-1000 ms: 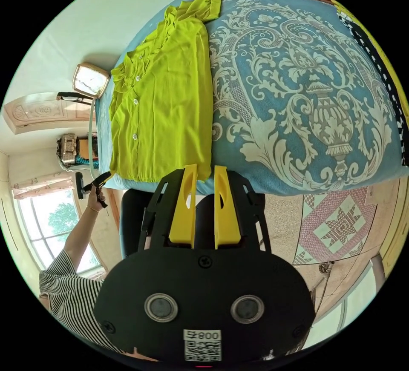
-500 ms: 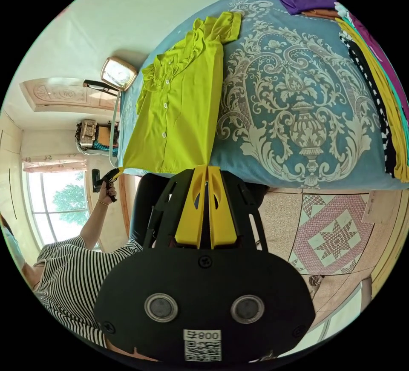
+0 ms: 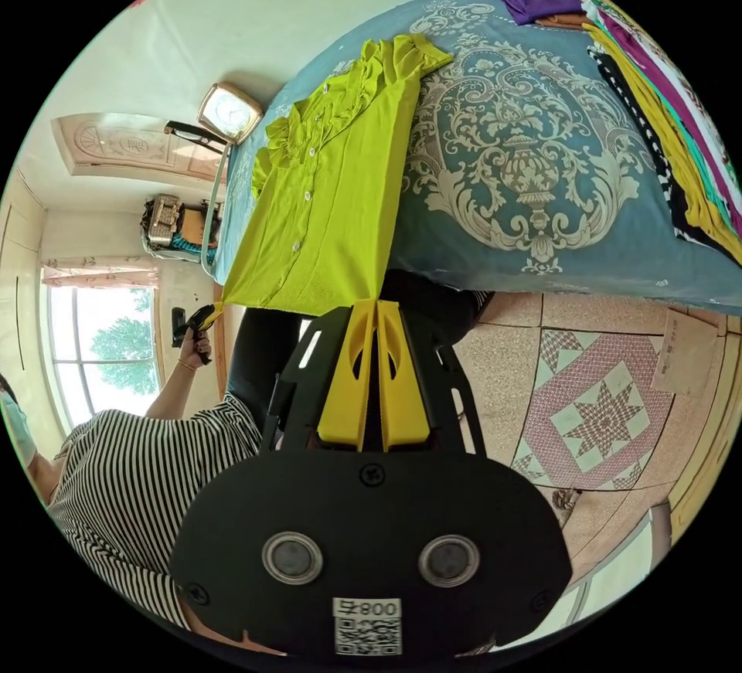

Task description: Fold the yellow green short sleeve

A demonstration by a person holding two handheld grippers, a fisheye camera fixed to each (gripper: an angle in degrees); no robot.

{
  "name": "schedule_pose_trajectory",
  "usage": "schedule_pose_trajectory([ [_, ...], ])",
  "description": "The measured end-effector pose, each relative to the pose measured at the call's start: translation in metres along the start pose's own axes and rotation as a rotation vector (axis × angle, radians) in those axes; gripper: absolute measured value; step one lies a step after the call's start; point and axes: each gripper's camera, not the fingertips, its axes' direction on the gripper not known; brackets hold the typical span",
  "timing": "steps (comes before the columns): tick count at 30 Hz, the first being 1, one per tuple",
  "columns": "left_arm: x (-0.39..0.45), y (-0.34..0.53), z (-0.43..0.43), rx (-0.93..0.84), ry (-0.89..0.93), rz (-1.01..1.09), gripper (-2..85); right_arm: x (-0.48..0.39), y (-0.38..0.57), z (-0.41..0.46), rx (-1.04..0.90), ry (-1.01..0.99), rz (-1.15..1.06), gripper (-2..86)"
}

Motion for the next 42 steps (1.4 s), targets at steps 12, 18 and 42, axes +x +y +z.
schedule_pose_trajectory([
  [12, -0.001, -0.008, 0.043, -0.013, -0.101, -0.052, 1.3, 0.037, 0.012, 0.041, -0.038, 0.056, 0.104, 0.1],
  [18, 0.006, -0.014, 0.064, -0.024, -0.137, -0.098, 1.3, 0.051, 0.012, 0.056, -0.036, 0.062, 0.15, 0.2],
  [42, 0.244, -0.194, 0.187, -0.191, -0.09, 0.448, 6.0, 0.034, -0.098, 0.021, 0.278, -0.004, 0.068, 3.6],
])
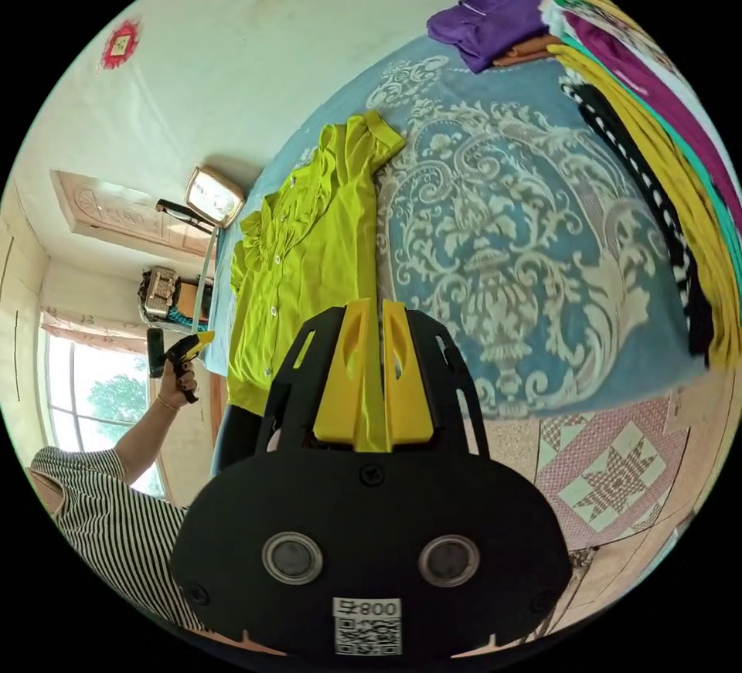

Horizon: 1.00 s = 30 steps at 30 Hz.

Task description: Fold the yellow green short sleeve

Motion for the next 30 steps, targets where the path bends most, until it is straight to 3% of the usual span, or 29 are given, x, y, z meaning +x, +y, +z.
schedule_pose_trajectory([
  [5, 0.065, -0.144, 0.074, -0.098, -0.124, 0.227, 7.2, -0.042, -0.128, 0.037, 0.032, 0.166, -0.119, 5.8],
  [8, 0.062, -0.175, 0.07, -0.034, -0.24, 0.202, 7.9, -0.058, -0.188, 0.061, 0.028, 0.255, -0.164, 6.6],
  [14, -0.041, -0.135, -0.039, 0.275, -0.494, -0.196, 9.1, -0.079, -0.247, 0.122, -0.047, 0.345, -0.276, 7.7],
  [18, -0.109, -0.1, -0.074, 0.306, -0.617, -0.473, 9.3, -0.096, -0.248, 0.15, -0.036, 0.447, -0.325, 7.5],
  [20, -0.144, -0.09, -0.072, 0.271, -0.546, -0.565, 8.3, -0.108, -0.251, 0.16, -0.023, 0.486, -0.33, 7.1],
  [22, -0.156, -0.089, -0.069, 0.259, -0.545, -0.616, 6.2, -0.116, -0.256, 0.168, -0.03, 0.512, -0.337, 6.1],
  [26, -0.141, -0.092, -0.089, 0.288, -0.554, -0.494, 2.8, -0.132, -0.27, 0.176, -0.081, 0.573, -0.329, 2.1],
  [30, -0.123, -0.079, -0.108, 0.343, -0.583, -0.394, 2.4, -0.133, -0.261, 0.15, 0.006, 0.585, -0.278, 1.1],
])
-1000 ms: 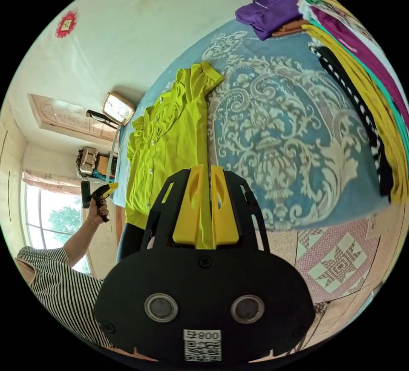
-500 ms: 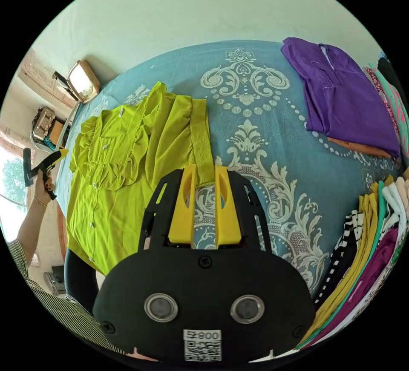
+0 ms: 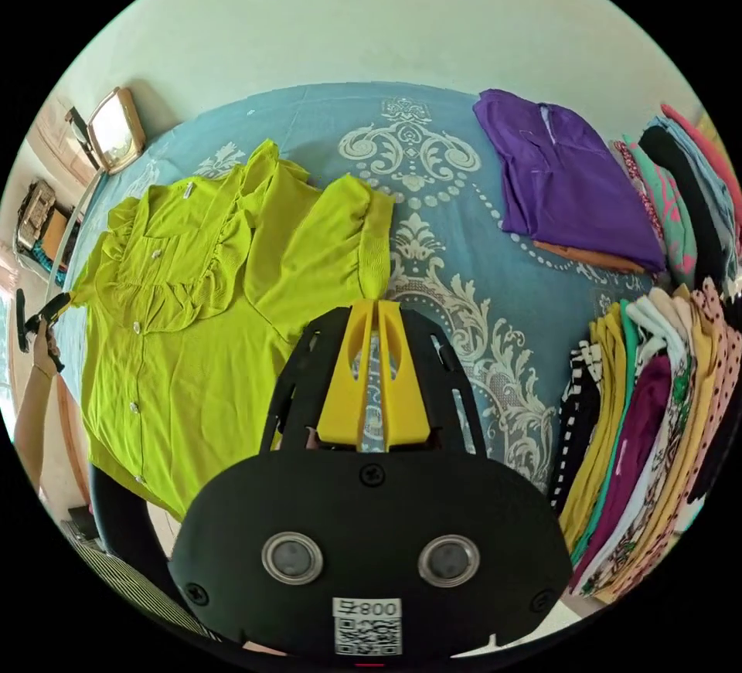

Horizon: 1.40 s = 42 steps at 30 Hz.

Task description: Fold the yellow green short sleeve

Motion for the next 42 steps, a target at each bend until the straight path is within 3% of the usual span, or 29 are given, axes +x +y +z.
schedule_pose_trajectory([
  [5, -0.02, 0.006, 0.021, -0.105, -0.057, -0.011, 3.8, 0.02, 0.021, 0.021, -0.034, -0.141, 0.164, 1.2],
  [11, -0.048, -0.031, -0.004, 0.06, 0.109, 0.013, 7.2, 0.035, -0.003, 0.004, 0.073, -0.109, 0.249, 2.8],
  [16, -0.052, -0.099, 0.031, -0.024, 0.135, 0.011, 8.7, 0.029, -0.077, 0.014, 0.087, -0.09, 0.141, 6.3],
  [21, -0.039, -0.147, 0.074, -0.118, 0.098, 0.04, 8.1, 0.022, -0.144, 0.051, -0.012, -0.021, 0.072, 7.2],
  [23, -0.03, -0.157, 0.09, -0.175, 0.007, 0.047, 5.1, 0.016, -0.158, 0.079, -0.104, 0.015, 0.039, 6.9],
  [26, -0.025, -0.161, 0.085, -0.175, -0.053, 0.088, 1.9, 0.008, -0.157, 0.087, -0.085, 0.057, -0.005, 4.4],
  [33, -0.046, -0.143, 0.025, 0.05, -0.044, 0.039, 0.7, 0.027, -0.133, 0.062, -0.01, 0.089, 0.059, 1.8],
  [39, -0.056, -0.144, 0.043, -0.03, -0.157, -0.01, 2.4, 0.067, -0.122, 0.085, -0.076, -0.018, 0.205, 2.3],
  [42, -0.065, -0.131, 0.035, -0.018, -0.008, -0.043, 6.8, 0.083, -0.115, 0.083, -0.063, -0.059, 0.285, 3.4],
])
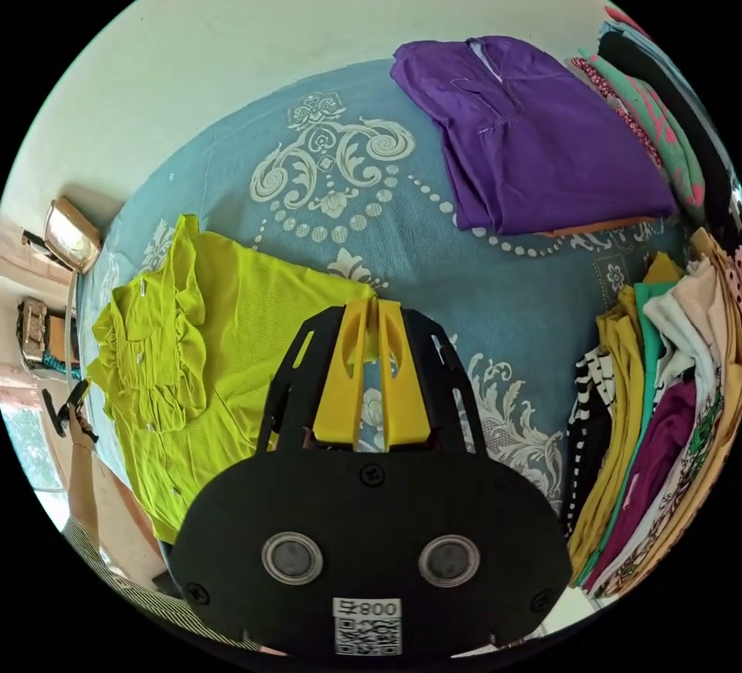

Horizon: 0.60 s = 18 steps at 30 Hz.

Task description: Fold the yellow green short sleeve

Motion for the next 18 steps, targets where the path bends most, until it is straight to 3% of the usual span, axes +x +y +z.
schedule_pose_trajectory([
  [2, -0.005, 0.025, -0.006, 0.026, 0.226, 0.027, 9.2, 0.012, 0.013, -0.011, 0.045, -0.022, 0.006, 4.8],
  [4, -0.003, 0.044, -0.001, -0.023, 0.264, 0.029, 9.8, 0.026, 0.03, -0.018, 0.063, -0.054, 0.037, 5.3],
  [8, 0.014, 0.068, 0.024, -0.124, 0.234, 0.029, 8.7, 0.037, 0.09, -0.015, 0.018, -0.204, 0.031, 7.0],
  [11, 0.031, 0.061, 0.029, -0.159, 0.183, 0.038, 2.7, 0.032, 0.123, -0.008, -0.002, -0.169, 0.011, 8.2],
  [18, 0.068, 0.068, -0.009, -0.085, 0.16, 0.064, 0.7, 0.03, 0.134, -0.003, -0.016, -0.07, -0.01, 5.9],
])
